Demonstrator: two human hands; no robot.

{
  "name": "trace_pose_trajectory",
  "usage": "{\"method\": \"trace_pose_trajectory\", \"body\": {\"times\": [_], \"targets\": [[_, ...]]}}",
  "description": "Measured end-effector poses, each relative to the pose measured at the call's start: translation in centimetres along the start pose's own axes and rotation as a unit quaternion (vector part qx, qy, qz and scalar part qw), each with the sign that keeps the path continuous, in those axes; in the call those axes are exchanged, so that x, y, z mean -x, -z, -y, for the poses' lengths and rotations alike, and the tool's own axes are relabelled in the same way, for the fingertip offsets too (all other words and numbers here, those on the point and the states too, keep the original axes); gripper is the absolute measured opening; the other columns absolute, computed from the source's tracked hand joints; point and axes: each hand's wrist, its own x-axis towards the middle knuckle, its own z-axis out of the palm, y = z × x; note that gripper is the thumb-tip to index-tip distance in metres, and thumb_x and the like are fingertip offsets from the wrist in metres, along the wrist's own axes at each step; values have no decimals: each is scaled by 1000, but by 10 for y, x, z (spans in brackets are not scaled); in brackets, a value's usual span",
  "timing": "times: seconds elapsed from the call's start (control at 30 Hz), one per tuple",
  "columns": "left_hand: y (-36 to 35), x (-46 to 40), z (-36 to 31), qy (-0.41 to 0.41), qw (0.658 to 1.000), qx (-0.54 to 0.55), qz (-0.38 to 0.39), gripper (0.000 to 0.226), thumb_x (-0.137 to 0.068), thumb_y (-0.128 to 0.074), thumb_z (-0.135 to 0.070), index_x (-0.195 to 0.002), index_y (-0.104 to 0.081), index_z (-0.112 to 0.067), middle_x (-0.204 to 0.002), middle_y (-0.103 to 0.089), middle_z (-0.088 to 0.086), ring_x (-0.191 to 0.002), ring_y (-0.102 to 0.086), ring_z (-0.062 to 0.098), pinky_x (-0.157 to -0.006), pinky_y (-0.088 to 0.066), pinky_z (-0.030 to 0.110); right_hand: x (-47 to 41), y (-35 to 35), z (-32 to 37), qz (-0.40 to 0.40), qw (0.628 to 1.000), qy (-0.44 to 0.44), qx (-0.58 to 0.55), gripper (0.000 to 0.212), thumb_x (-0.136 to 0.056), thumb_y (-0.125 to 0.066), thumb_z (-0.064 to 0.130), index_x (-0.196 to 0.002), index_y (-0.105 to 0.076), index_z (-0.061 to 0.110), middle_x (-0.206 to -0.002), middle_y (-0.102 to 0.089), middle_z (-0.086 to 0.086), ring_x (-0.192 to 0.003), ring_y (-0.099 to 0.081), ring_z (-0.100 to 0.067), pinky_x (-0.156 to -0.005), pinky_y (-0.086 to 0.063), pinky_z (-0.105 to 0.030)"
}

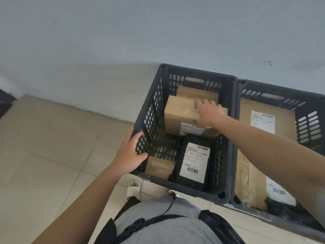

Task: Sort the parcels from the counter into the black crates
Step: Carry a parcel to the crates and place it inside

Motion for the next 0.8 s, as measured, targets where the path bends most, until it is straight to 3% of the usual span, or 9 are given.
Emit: {"method": "trace_pose_trajectory", "body": {"times": [0.1, 0.47, 0.8], "targets": [[-5, 1, 0, -1, 999, -28, -15, 81, -86, -74, -39, -153, -29, -38, -168, -11, -9, -150, -29, 27, -118, -35, 58, -10, -8, 3, 11, 1000, -9, -3, 86, -88, -72, 23, -159, -24, 14, -158, -39, -17, -146, -34, -41, -119, -29, -64], [-10, 3, -8, 20, 998, -50, -35, 68, -91, -72, -33, -151, -40, -33, -172, -2, -5, -156, -17, 27, -125, -18, 54, -26, -7, -4, 30, 1000, 1, 0, 83, -85, -79, 19, -154, -32, 12, -157, -41, -15, -144, -39, -41, -119, -30, -63], [-9, 4, -10, 15, 998, -51, -34, 55, -91, -72, -30, -142, -51, -32, -172, -2, -4, -156, -17, 28, -124, -20, 56, -32, -4, -11, 52, 998, 23, -9, 90, -80, -85, 27, -154, -35, 15, -161, -38, -11, -146, -38, -39, -118, -32, -61]]}}
